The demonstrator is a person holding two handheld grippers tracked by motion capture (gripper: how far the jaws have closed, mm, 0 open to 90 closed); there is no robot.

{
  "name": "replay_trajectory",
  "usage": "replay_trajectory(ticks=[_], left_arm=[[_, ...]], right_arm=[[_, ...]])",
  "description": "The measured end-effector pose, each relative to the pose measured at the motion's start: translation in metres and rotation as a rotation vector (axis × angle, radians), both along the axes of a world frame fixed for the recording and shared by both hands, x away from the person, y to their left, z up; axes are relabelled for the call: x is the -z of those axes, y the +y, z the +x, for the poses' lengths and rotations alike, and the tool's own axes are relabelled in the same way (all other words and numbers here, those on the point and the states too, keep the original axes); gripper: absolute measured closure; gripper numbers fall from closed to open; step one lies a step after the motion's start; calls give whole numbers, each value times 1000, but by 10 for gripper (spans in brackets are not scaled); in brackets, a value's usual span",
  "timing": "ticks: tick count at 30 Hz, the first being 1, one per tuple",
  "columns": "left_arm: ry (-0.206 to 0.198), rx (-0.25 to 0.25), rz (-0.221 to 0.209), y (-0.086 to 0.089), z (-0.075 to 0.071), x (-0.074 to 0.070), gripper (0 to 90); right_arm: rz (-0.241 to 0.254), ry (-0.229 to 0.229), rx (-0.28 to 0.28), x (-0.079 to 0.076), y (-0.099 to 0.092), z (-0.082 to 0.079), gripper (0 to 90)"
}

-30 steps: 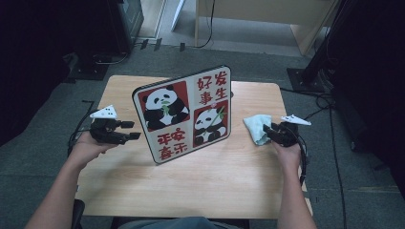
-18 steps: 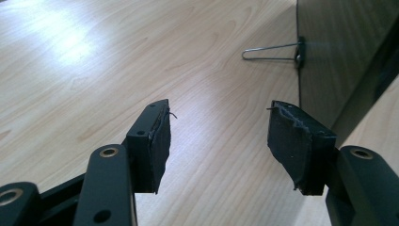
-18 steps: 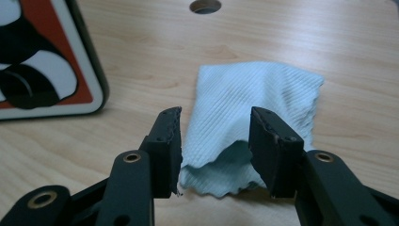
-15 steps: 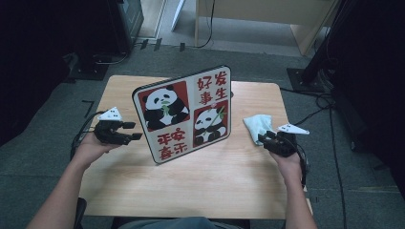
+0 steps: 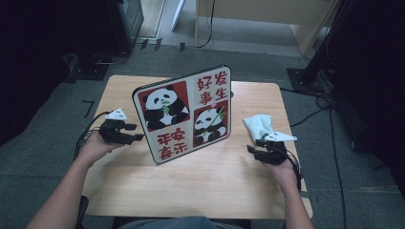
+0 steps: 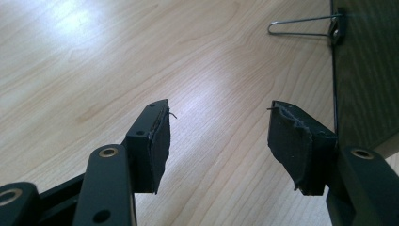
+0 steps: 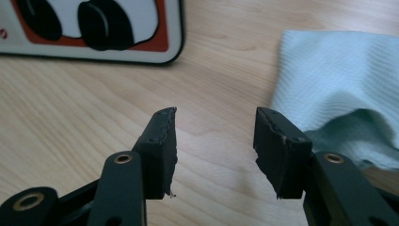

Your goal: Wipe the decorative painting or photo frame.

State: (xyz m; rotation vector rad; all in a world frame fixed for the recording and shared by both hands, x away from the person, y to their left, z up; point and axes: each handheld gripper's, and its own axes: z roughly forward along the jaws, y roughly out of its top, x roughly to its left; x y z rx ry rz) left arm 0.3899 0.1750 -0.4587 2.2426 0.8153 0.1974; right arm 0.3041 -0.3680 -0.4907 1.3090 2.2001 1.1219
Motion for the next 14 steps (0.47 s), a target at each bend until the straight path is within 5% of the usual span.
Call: replay_trajectory(ticks=[6, 14], left_arm=[[37, -19, 30, -1, 3, 8, 392], [18, -49, 27, 2, -3, 10, 389]], right_arm=[[3, -13, -54, -1, 15, 4, 485], [-13, -6, -74, 0, 19, 9, 479]])
